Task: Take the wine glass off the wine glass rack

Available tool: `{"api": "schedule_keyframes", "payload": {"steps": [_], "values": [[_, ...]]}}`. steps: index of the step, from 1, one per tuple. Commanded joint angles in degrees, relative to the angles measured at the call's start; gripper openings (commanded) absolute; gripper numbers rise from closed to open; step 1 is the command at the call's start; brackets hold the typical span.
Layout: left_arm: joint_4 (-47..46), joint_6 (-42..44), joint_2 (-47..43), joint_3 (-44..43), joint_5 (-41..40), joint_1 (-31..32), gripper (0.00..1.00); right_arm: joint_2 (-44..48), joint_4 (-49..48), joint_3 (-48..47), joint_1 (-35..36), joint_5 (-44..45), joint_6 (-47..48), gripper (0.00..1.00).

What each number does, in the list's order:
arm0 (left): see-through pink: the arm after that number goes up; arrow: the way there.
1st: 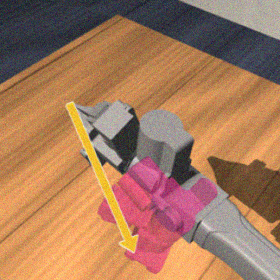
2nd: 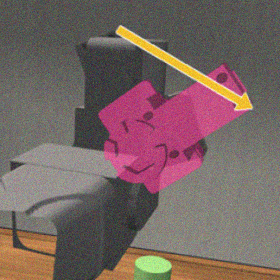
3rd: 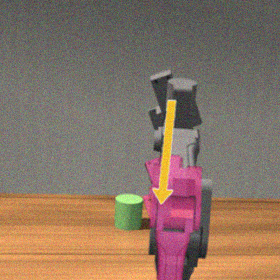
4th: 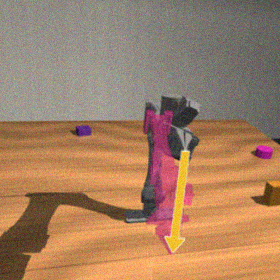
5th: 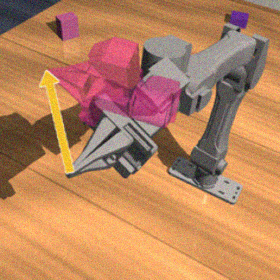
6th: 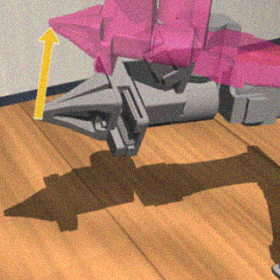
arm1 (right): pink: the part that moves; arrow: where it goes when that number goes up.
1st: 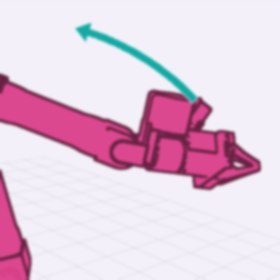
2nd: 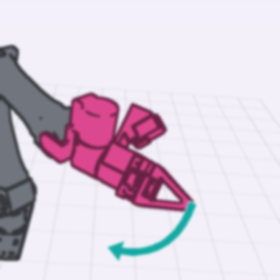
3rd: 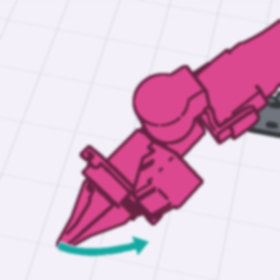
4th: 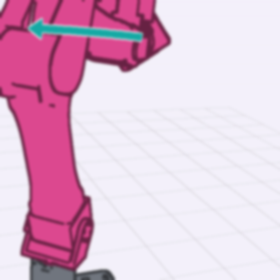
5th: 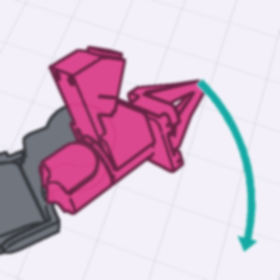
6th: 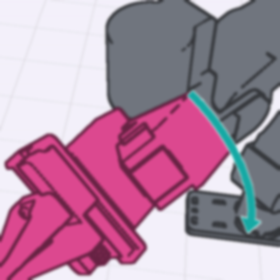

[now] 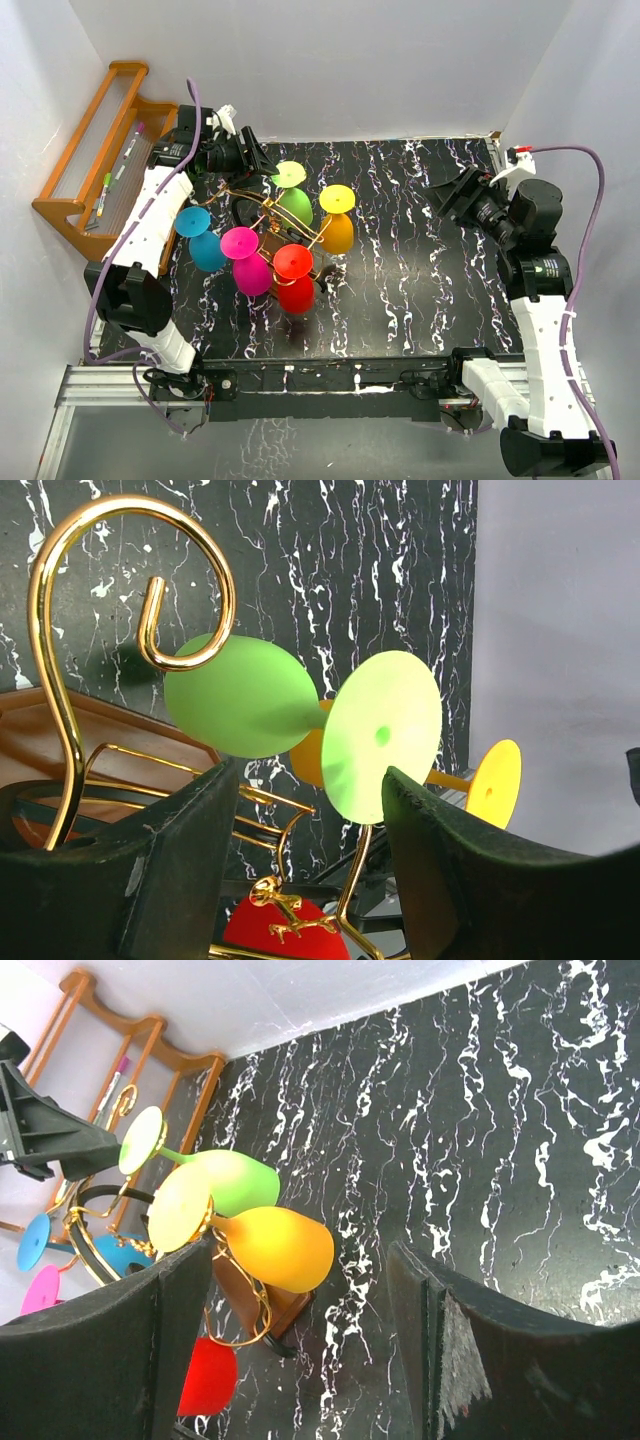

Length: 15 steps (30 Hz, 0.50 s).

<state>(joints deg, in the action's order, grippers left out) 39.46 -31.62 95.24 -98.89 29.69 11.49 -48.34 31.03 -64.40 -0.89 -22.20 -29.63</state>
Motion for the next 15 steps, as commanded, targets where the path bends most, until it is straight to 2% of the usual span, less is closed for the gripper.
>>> {"api": "schedule_keyframes", "payload": {"steps": [1, 11, 15], "values": [[-1.46, -0.79, -3.22, 0.46, 2.39, 0.24, 0.57, 0.01, -2.47, 1.04, -0.26, 1.06, 1.22, 0.73], [-3.68, -2.96, -3.12, 1.14, 6.54, 0.26, 0.54, -0.05, -2.29, 1.91, -0.26, 1.87, 1.33, 0.73], [-3.63, -3.06, -2.93, 1.15, 6.6, 0.29, 0.49, -0.22, -2.45, 1.99, -0.26, 2.07, 1.23, 0.73]]}}
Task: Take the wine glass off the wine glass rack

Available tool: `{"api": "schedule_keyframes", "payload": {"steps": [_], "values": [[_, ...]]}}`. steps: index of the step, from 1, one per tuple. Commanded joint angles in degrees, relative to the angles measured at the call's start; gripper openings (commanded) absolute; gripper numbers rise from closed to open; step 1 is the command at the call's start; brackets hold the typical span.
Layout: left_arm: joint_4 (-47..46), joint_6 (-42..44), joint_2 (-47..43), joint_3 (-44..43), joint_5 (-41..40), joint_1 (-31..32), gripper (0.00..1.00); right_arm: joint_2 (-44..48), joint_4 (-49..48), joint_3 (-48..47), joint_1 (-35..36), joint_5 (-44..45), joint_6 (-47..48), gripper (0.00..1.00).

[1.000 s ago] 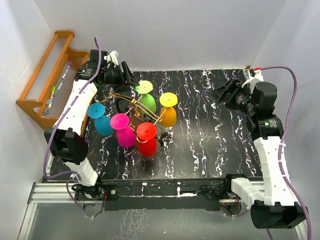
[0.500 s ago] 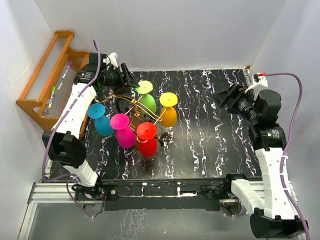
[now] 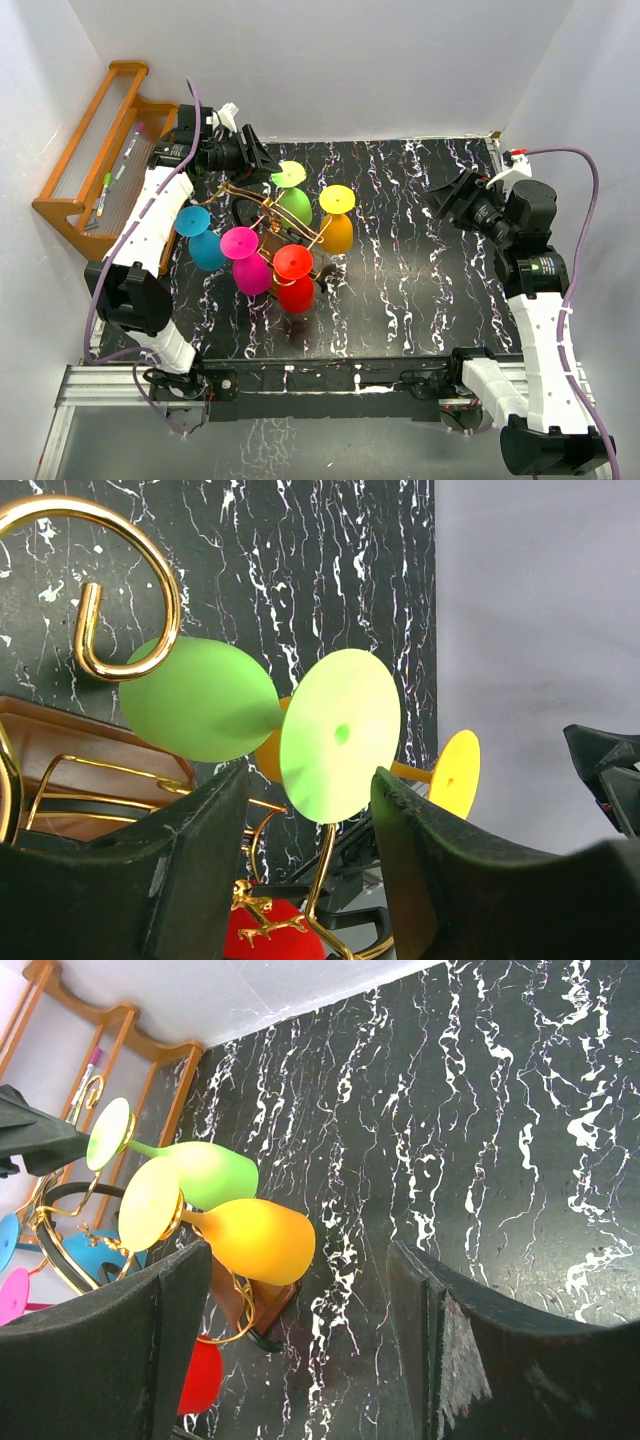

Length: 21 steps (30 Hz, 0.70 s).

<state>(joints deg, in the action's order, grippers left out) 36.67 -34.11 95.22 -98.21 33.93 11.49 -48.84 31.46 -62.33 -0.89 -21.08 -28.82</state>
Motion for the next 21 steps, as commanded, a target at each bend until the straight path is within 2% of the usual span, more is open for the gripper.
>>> {"api": "schedule_keyframes", "payload": {"steps": [1, 4, 12, 16, 21], "values": [[-0.78, -0.57, -2.82, 0.4, 2.43, 0.28, 0.47, 0.24, -2.9, -0.01, -0.28, 1.03, 0.43, 0.73], [-0.71, -0.48, -2.33, 0.38, 2.88, 0.29, 0.42, 0.28, -2.9, 0.31, -0.26, 1.09, 0.43, 0.73], [-2.35, -1.14, -1.63, 1.56, 3.52, 0.38, 0.39, 0.31, -2.89, 0.71, -0.26, 1.48, 0.43, 0.73], [-3.43, -1.75, -1.57, 2.63, 3.88, 0.3, 0.33, 0.4, -2.83, 0.8, -0.26, 1.69, 0.44, 0.73], [-2.95, -1.6, -1.76, 2.05, 3.31, 0.37, 0.16, 0.59, -2.9, 1.18, -0.26, 1.76, 0.43, 0.73]]}}
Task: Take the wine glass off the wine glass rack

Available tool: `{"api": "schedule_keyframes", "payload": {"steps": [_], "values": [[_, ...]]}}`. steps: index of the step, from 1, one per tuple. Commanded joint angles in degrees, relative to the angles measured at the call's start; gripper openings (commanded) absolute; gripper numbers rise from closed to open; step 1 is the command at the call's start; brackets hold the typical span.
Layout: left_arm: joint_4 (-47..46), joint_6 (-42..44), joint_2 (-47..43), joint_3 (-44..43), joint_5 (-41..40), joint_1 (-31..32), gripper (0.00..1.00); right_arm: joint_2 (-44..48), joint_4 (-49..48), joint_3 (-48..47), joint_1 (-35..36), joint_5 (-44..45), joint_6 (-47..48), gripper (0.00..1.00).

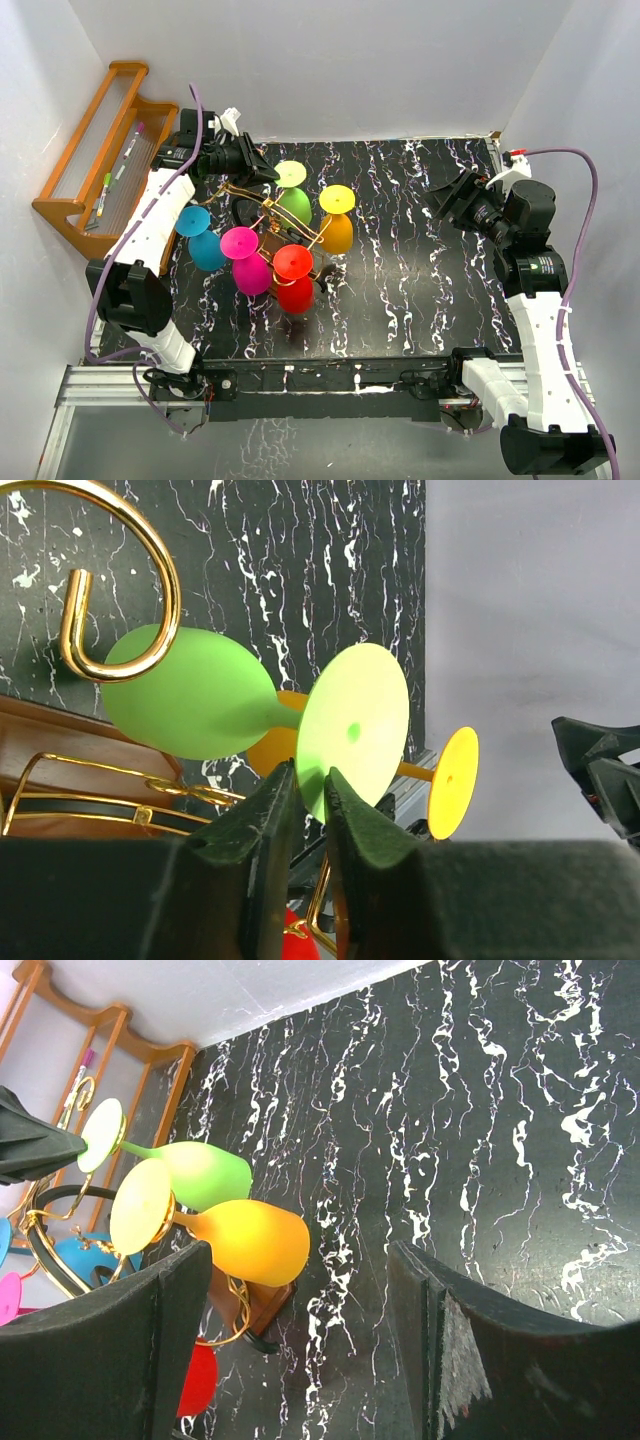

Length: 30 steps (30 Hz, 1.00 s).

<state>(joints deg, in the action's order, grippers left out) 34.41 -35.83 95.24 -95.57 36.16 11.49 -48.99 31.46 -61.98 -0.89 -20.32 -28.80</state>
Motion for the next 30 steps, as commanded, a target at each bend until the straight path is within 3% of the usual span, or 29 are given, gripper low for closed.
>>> {"api": "schedule_keyframes", "payload": {"steps": [1, 8, 14, 30], "values": [[-0.43, 0.1, -1.87, -0.88, 0.79, 0.32, 0.15, 0.74, -2.89, 0.88, -0.26, 0.93, 0.33, 0.73], [-0.47, -0.93, -2.89, -1.96, -2.07, 0.29, 0.12, 1.26, -3.16, 1.61, -0.26, 0.36, -0.03, 0.73], [-7.29, -6.81, -5.08, 1.31, -2.4, 0.37, 0.0, 1.45, -3.16, 2.02, -0.26, 0.52, -0.12, 0.73], [-10.19, -10.75, -5.75, 1.5, -0.3, 0.3, 0.0, 1.71, -3.16, 2.46, -0.26, 0.89, -0.21, 0.73]]}}
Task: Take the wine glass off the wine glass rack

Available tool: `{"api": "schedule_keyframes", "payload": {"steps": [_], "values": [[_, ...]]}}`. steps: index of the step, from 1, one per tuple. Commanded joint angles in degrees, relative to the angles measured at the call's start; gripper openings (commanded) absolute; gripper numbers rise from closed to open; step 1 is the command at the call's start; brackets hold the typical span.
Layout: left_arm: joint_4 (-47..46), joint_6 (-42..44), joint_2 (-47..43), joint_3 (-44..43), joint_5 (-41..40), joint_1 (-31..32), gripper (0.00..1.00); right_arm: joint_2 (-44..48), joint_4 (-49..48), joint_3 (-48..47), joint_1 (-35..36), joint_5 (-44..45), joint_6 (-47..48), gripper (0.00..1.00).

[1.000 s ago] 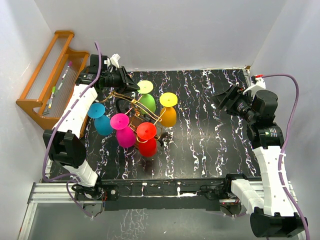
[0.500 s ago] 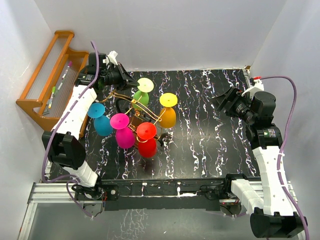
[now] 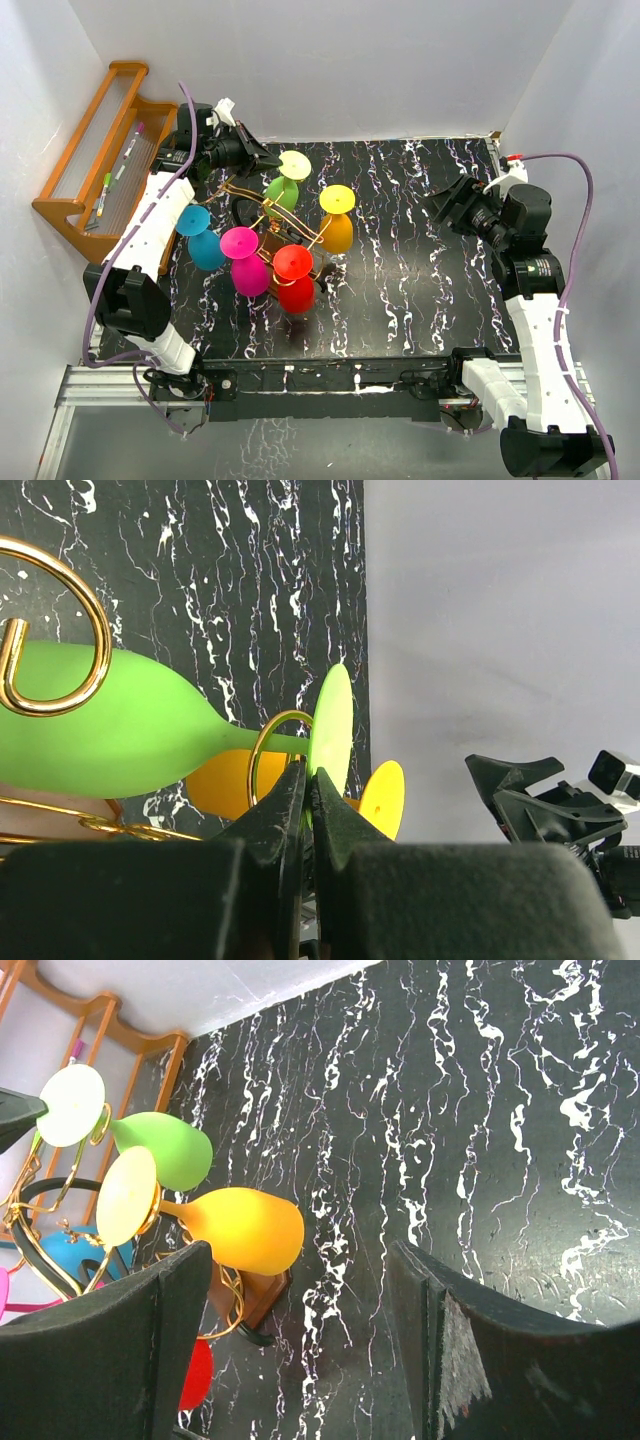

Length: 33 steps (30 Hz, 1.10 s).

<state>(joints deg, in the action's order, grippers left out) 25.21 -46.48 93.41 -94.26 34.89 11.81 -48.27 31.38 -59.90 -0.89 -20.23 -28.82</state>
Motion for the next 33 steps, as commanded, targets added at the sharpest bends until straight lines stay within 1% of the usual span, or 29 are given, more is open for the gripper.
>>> {"api": "schedule_keyframes", "payload": {"steps": [1, 7, 10, 14, 16, 20, 24, 33], "values": [[-0.23, 0.22, -4.17, 0.21, 0.98, 0.03, 0.0, 0.99, -3.07, 0.37, -0.26, 0.87, -0.19, 0.73], [3.6, 2.07, -6.61, 0.85, 1.31, 0.05, 0.0, 0.64, -3.33, 0.27, -0.26, 0.73, -0.27, 0.73], [3.83, 2.12, -8.2, 1.99, 2.17, 0.05, 0.0, 0.38, -3.55, 0.22, -0.26, 0.47, -0.41, 0.73], [2.79, 1.17, -9.97, 3.71, 4.37, -0.01, 0.0, 0.11, -3.5, 0.14, -0.26, 0.28, -0.45, 0.73], [1.6, 0.27, -10.6, 4.7, 6.91, 0.0, 0.0, 0.02, -3.46, 0.1, -0.26, 0.19, -0.45, 0.73], [-2.87, -2.58, -11.55, 7.45, 11.31, 0.07, 0.0, 0.02, -3.55, 0.22, -0.28, 0.04, -0.54, 0.73], [-2.55, -1.94, -10.7, 7.15, 12.26, 0.2, 0.0, 0.02, -3.89, 0.42, -0.26, -0.37, -0.87, 0.73], [-4.12, -2.61, -4.73, 2.01, 14.11, 1.24, 0.0, 0.01, -3.95, 0.3, -0.26, -0.27, -0.98, 0.73]]}}
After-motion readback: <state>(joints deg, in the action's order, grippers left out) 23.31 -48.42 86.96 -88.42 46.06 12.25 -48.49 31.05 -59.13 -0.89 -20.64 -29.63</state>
